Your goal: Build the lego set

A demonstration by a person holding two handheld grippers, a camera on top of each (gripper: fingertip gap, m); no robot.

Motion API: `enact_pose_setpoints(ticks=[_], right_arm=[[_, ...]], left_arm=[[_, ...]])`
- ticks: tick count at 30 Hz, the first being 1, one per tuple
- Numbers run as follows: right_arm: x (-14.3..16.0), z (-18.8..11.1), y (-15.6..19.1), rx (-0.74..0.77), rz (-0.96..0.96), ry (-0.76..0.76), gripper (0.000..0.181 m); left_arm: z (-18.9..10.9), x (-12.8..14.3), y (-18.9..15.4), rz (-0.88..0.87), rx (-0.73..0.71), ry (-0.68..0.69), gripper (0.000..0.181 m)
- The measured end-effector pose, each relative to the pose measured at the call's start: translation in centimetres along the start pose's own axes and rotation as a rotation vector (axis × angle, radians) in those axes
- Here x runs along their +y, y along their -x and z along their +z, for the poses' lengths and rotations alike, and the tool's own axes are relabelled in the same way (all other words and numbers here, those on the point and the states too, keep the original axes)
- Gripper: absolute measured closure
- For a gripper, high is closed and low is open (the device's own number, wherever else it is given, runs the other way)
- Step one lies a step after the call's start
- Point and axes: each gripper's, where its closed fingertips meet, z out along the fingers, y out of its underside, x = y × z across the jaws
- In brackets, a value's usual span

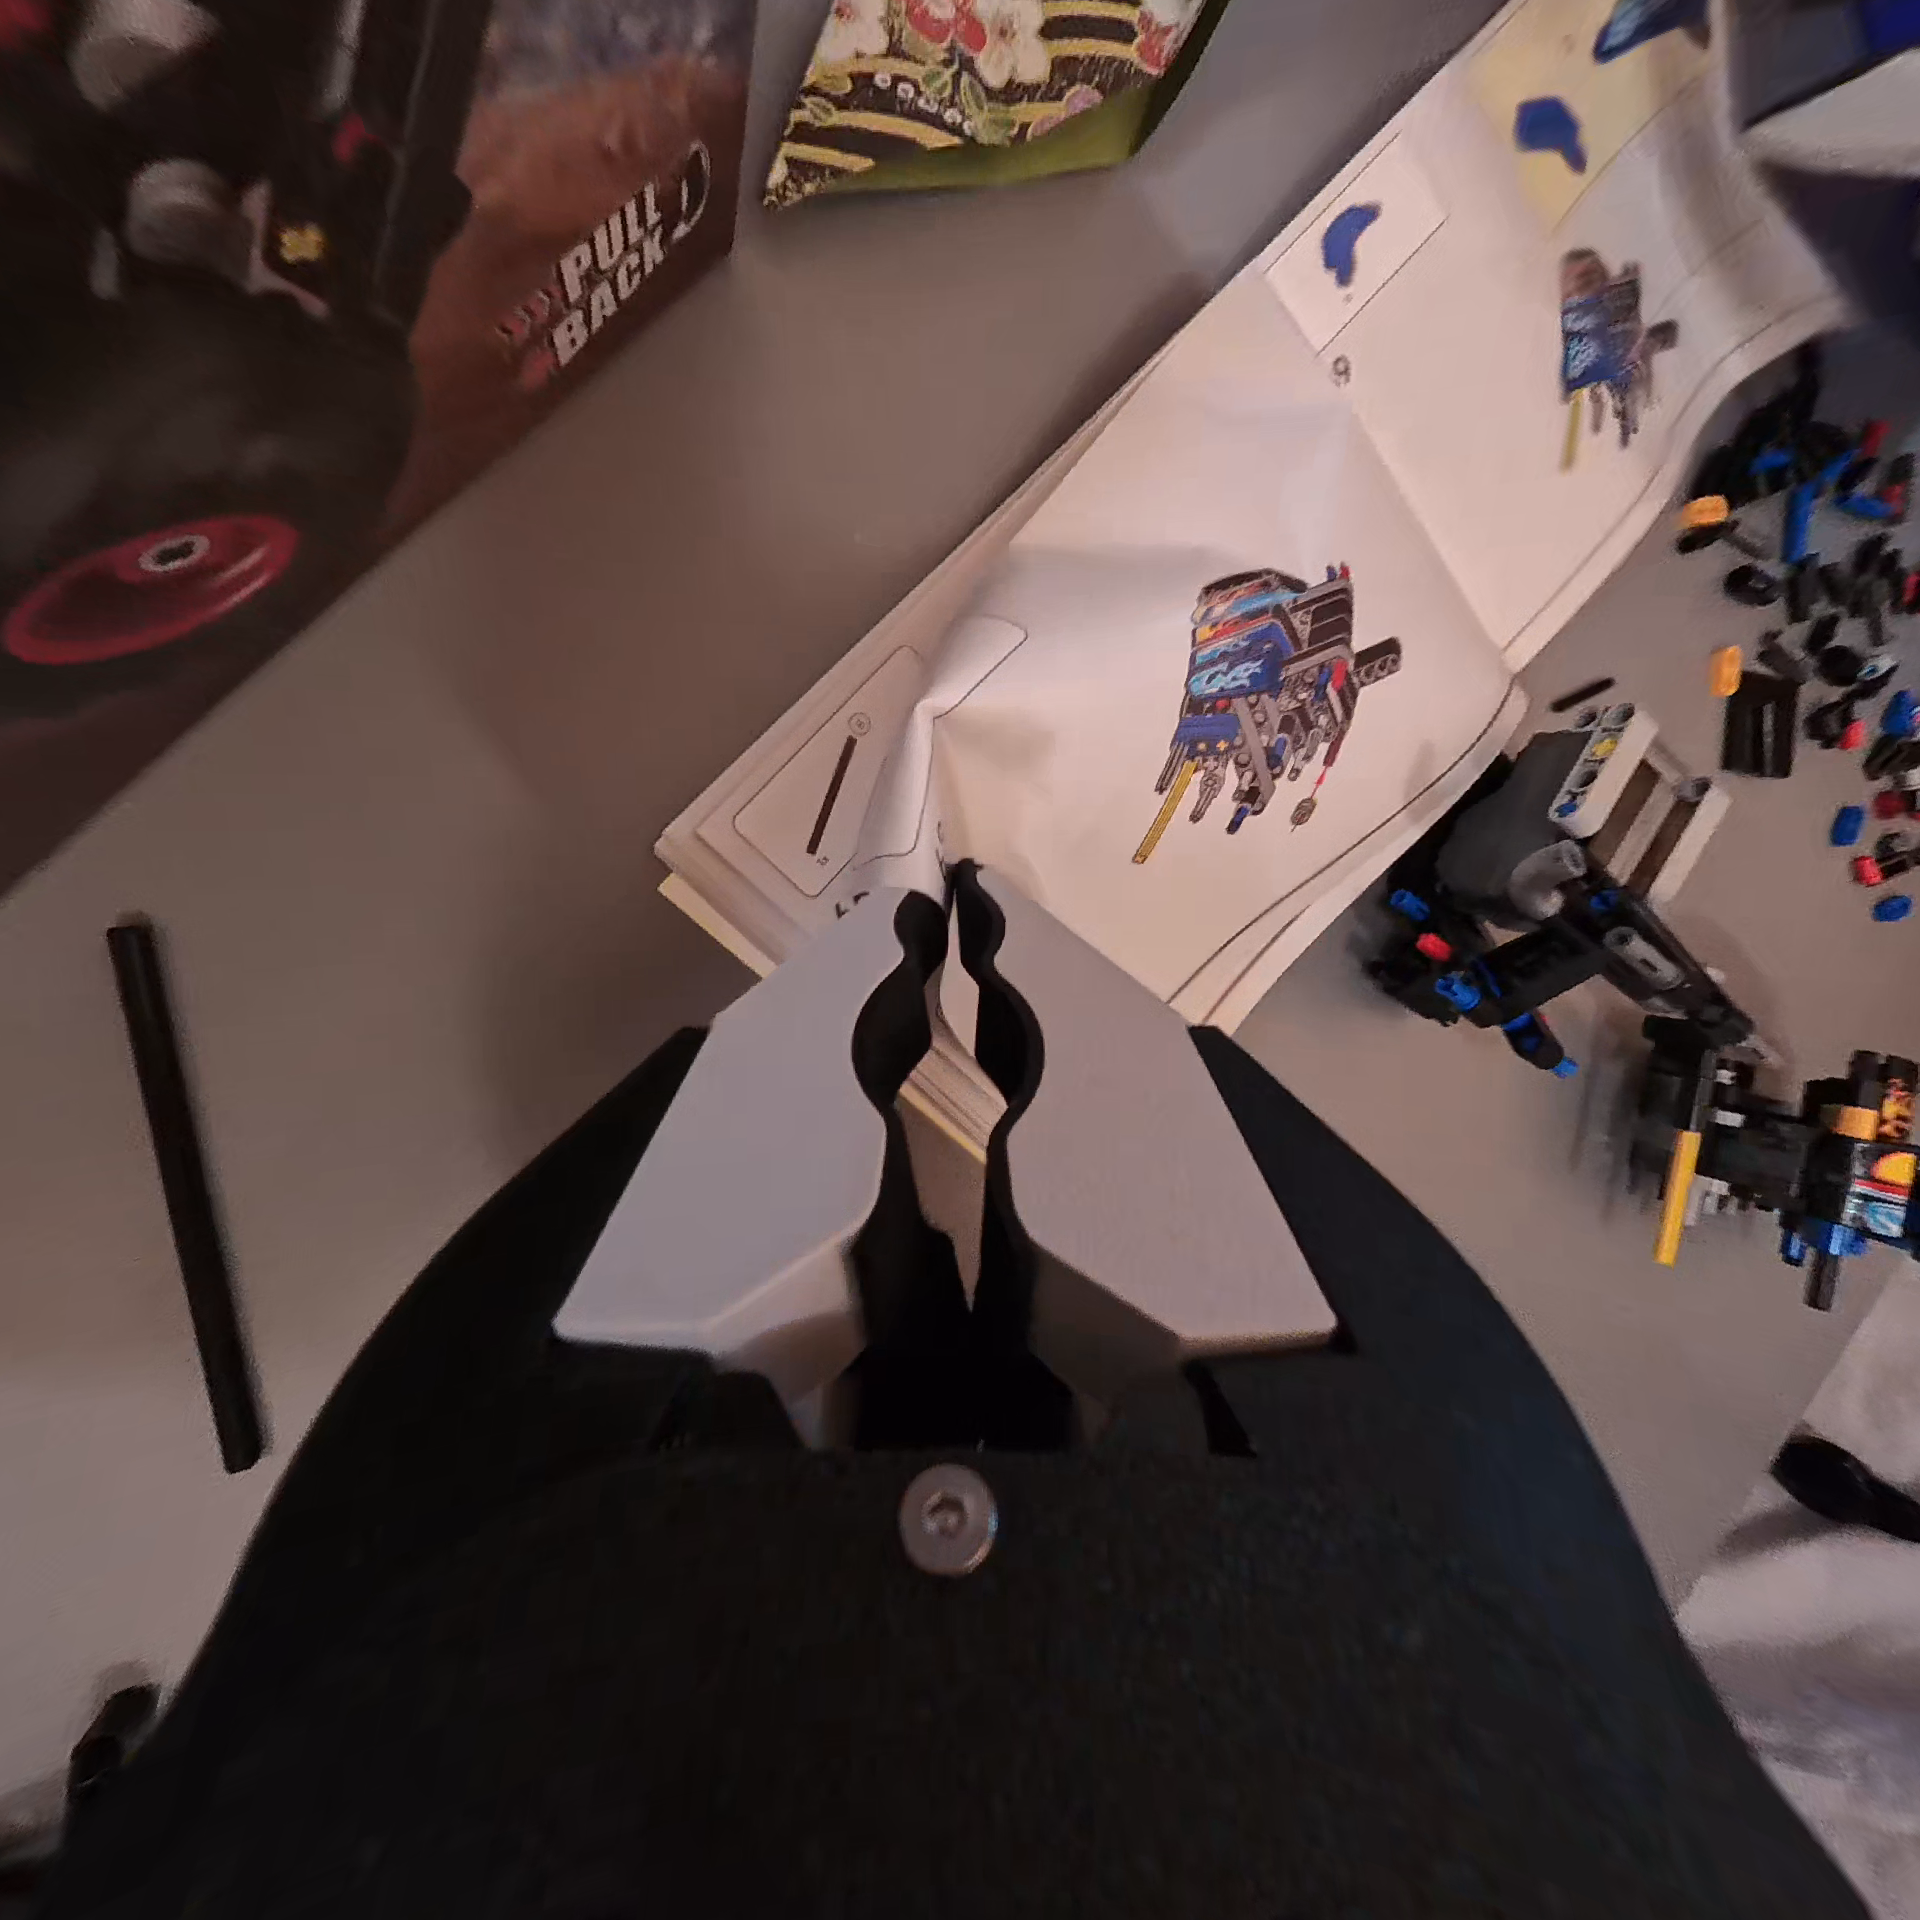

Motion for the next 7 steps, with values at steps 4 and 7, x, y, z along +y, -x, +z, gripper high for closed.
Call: enact_pose_setpoints(ticks=[4, 7], right_arm=[[-3.3, -3.3, 0.4, 0.191, -0.161, -0.133, 0.133], [-4.7, -3.6, 8.5, -0.118, -0.269, -0.188, 0.153]], left_arm=[[-0.1, 0.2, 0.4, 0.003, -0.034, -0.016, 0.180], [0.0, 0.5, 0.5, 0.005, -0.035, -0.002, 0.180]])
